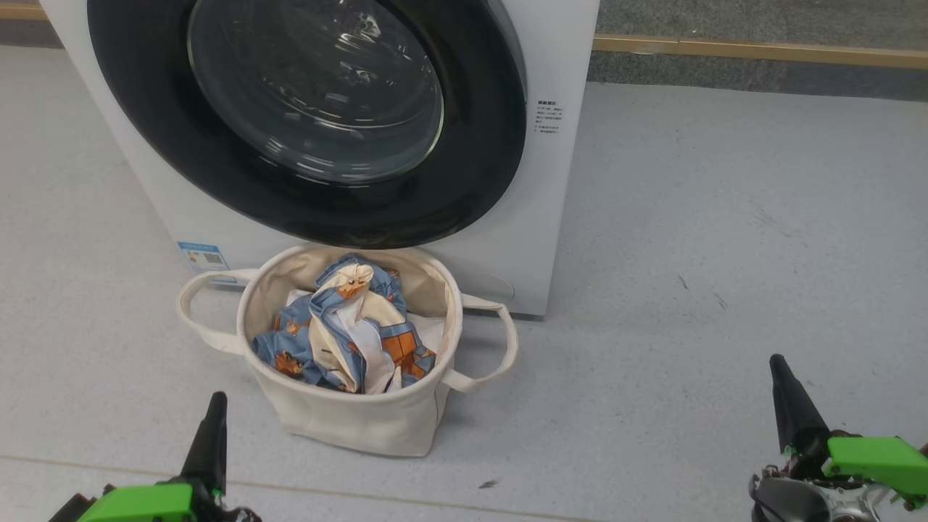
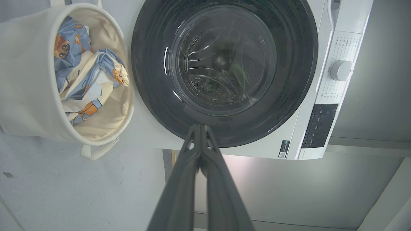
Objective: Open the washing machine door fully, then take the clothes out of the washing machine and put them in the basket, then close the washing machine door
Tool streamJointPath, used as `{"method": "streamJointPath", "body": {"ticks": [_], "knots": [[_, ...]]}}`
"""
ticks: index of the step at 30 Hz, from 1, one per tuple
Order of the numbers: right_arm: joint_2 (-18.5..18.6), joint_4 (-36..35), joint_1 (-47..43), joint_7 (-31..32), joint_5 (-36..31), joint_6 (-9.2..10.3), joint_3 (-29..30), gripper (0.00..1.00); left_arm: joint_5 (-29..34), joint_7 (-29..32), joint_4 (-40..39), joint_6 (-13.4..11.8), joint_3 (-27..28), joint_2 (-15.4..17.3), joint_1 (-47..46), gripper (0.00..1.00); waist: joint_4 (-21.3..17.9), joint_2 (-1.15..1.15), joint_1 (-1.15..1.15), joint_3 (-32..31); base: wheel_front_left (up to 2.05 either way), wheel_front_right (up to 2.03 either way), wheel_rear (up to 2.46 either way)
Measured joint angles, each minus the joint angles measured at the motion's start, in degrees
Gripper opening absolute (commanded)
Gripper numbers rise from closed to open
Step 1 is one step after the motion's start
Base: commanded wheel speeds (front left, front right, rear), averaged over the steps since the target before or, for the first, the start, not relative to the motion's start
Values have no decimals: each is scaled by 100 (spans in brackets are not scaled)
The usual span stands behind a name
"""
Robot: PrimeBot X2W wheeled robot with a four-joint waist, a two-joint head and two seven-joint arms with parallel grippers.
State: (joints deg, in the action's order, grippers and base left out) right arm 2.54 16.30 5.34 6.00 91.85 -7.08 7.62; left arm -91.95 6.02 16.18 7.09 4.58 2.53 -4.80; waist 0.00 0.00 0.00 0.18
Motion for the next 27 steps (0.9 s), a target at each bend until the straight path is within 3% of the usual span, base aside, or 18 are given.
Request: {"method": "streamJointPath", "body": {"ticks": [27], "knots": [[0,0,0,0,0,0,0,0,0,0,0,0,0,-1,0,0,0,0,0,0,0,0,0]]}}
